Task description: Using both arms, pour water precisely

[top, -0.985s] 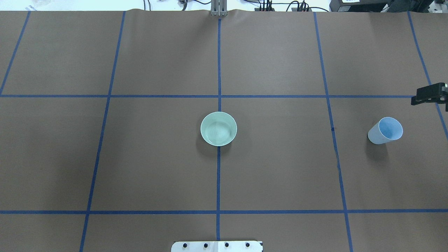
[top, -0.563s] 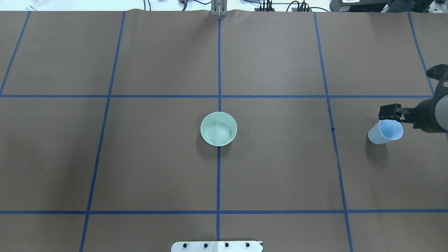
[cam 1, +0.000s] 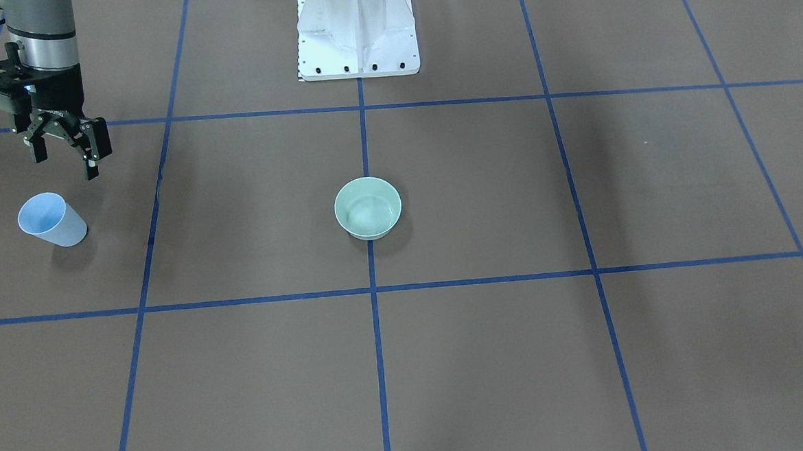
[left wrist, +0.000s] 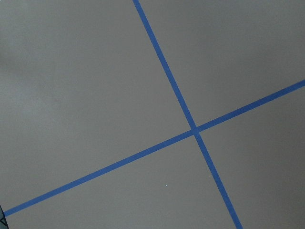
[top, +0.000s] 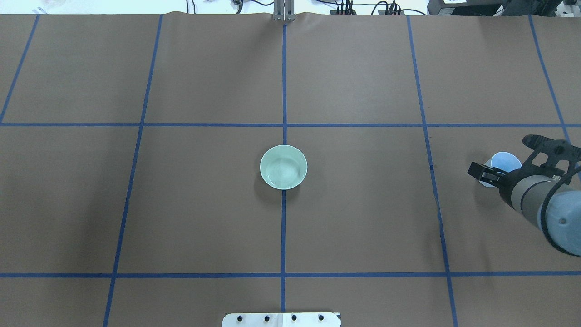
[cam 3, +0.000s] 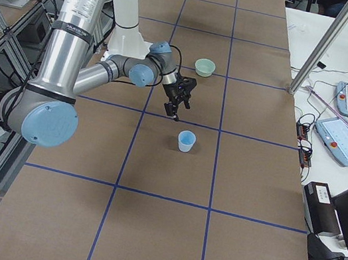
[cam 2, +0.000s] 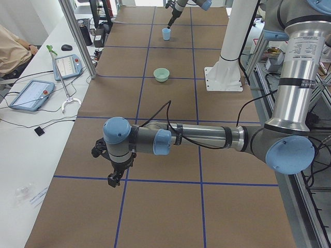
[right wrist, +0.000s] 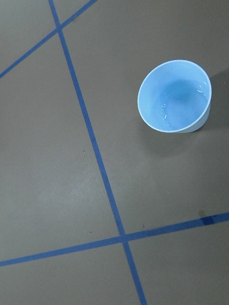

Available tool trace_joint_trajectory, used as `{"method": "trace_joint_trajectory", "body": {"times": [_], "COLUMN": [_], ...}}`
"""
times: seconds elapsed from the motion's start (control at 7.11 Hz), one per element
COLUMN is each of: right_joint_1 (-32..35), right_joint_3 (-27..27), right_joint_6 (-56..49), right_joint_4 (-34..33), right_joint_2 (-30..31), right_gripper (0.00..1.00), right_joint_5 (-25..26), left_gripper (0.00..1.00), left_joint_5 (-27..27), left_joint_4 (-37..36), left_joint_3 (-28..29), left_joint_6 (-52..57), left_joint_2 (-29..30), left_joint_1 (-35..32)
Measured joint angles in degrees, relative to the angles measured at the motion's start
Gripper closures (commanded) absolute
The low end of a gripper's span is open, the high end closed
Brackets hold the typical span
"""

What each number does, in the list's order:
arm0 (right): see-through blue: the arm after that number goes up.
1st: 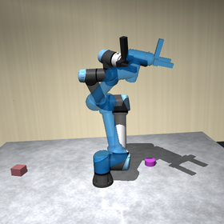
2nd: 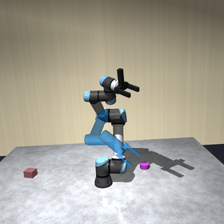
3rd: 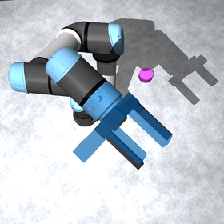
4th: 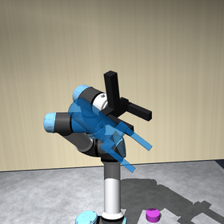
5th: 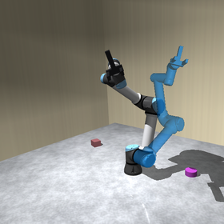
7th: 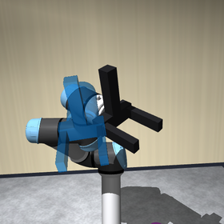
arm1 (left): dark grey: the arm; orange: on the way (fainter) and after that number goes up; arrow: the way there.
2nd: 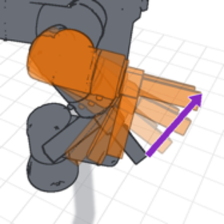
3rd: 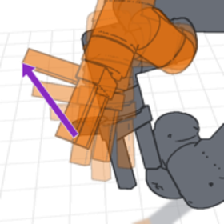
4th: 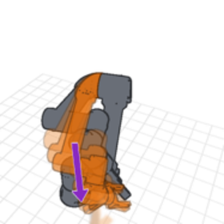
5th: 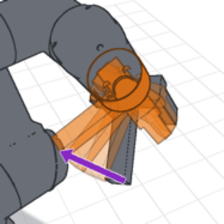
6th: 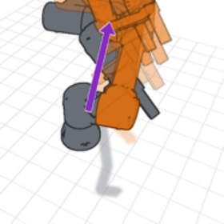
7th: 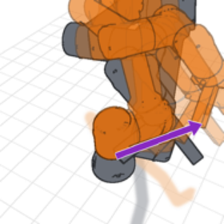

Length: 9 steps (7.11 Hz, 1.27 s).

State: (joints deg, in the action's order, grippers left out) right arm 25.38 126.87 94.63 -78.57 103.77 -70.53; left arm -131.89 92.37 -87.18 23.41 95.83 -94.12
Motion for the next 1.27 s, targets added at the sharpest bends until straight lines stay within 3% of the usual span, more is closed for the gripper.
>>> {"method": "trace_joint_trajectory", "body": {"times": [0.28,0.56,1.27], "right_joint_1": [-4.8,-7.7,-8.5], "right_joint_3": [-5.7,-11.3,-21.4], "right_joint_6": [7.6,14.4,18.4], "right_joint_4": [0.0,-0.1,0.0], "right_joint_2": [-0.5,-1.5,-5.7], "right_gripper": [0.0,0.0,0.0], "right_joint_5": [11.9,19.5,26.6], "left_gripper": [0.0,0.0,0.0], "left_joint_5": [0.0,0.0,0.0], "left_joint_4": [0.0,0.0,0.0], "left_joint_3": [-1.7,-4.1,-5.3], "left_joint_6": [0.1,0.1,0.1], "left_joint_2": [-1.4,-3.5,-4.8], "left_joint_1": [-0.5,-0.7,-0.7]}}
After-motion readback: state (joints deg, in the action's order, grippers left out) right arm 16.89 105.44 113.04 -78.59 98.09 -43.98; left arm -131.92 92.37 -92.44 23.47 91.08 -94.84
